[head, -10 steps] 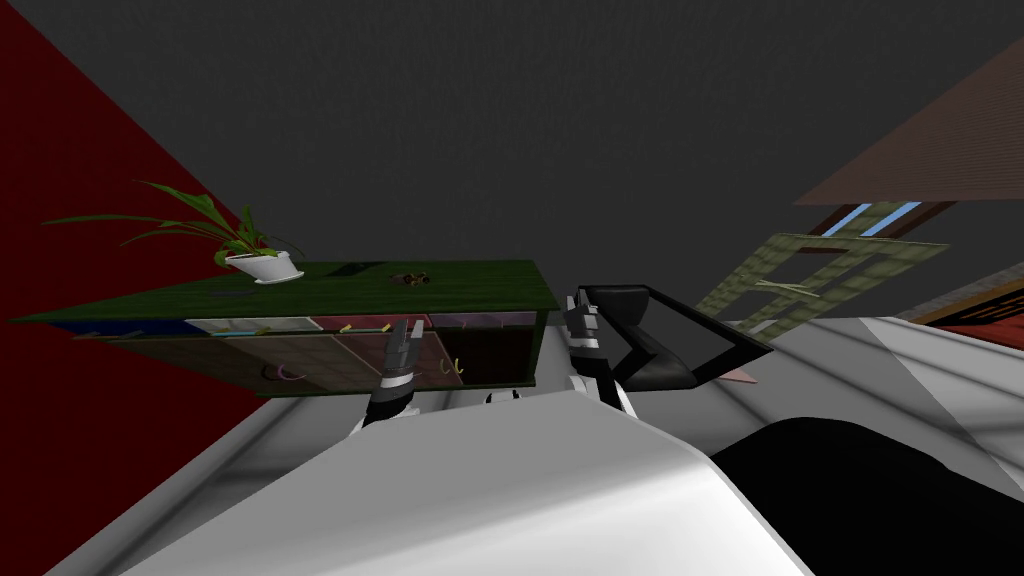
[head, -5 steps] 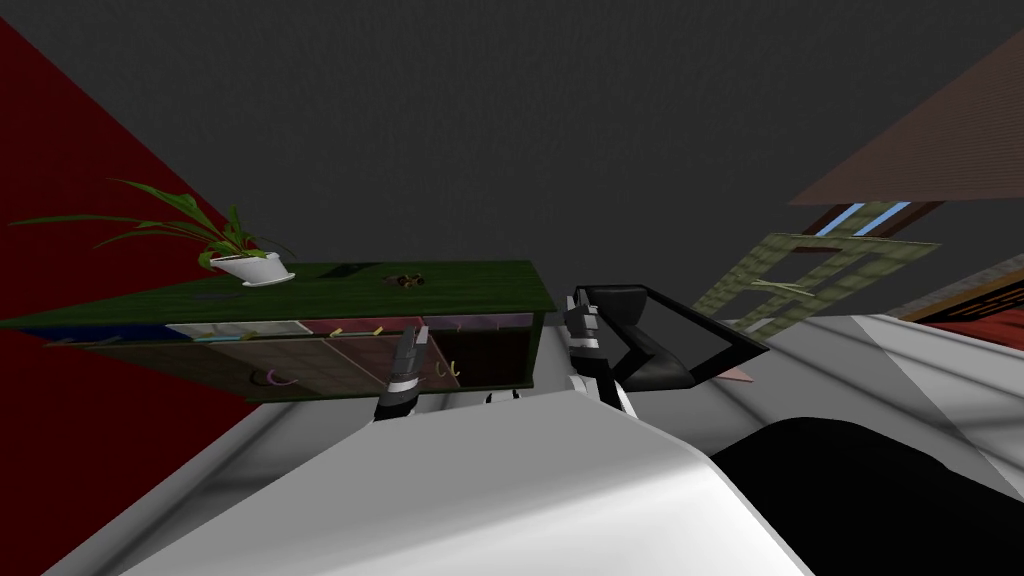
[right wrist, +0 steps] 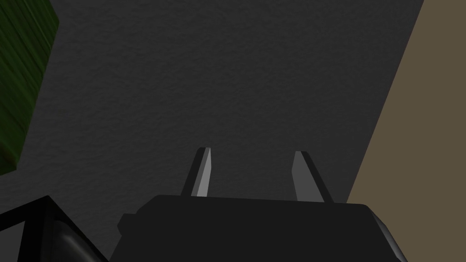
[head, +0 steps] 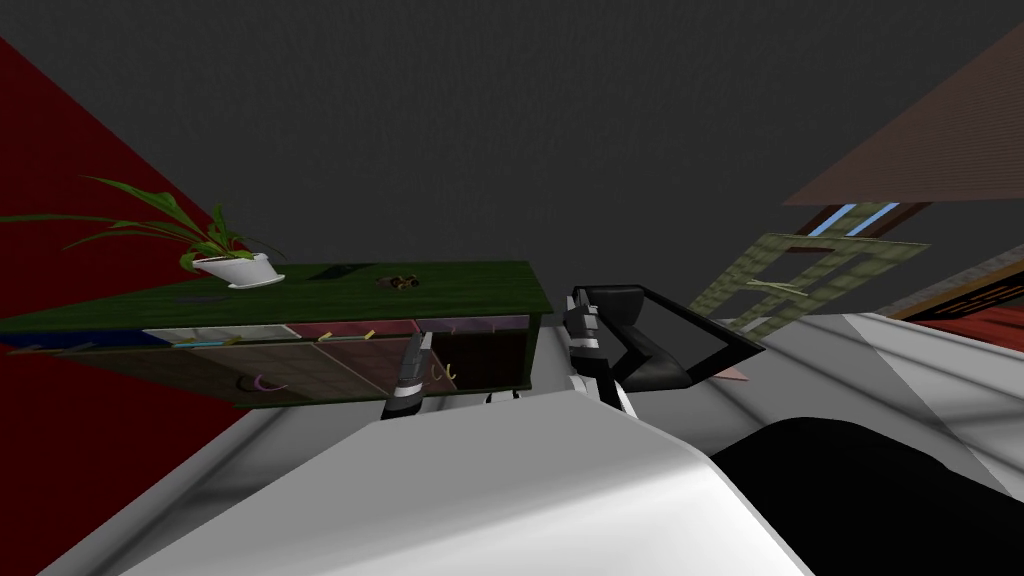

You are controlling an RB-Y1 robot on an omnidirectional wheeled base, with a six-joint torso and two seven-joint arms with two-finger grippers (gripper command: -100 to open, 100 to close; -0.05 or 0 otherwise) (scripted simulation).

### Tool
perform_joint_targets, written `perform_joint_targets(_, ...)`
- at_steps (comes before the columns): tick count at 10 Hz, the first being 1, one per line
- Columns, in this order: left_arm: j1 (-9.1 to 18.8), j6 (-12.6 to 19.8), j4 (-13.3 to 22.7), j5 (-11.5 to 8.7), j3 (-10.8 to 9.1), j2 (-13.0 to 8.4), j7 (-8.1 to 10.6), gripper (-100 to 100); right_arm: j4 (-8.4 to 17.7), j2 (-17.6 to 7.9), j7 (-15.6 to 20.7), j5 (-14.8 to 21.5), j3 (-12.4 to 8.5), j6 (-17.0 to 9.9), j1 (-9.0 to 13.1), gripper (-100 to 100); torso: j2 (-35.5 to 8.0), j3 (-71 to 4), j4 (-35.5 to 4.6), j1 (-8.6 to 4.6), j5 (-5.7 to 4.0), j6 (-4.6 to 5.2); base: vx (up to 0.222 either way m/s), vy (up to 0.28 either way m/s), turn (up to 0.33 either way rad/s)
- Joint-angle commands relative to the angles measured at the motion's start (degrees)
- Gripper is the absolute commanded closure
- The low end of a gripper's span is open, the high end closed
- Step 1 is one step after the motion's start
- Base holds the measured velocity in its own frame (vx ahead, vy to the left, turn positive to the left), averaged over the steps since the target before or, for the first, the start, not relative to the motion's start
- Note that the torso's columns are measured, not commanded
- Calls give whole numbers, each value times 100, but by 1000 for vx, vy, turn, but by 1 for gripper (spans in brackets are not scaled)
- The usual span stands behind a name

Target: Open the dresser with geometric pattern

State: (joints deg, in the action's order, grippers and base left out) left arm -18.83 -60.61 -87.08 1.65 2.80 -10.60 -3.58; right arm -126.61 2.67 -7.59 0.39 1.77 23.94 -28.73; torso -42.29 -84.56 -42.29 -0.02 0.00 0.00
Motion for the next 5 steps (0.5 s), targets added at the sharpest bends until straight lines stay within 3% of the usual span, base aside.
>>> perform_joint_targets(1,61,-211,408,35,37,40,-78,-100,0,0,0,0,0,0,0,0,-1,0,0,2,0,-1,21,-36,-14)
perform_joint_targets(5,172,-550,1009,84,79,134,-194,-100,0,0,0,0,0,0,0,0,-1,0,0,5,1,0,22,-33,-12)
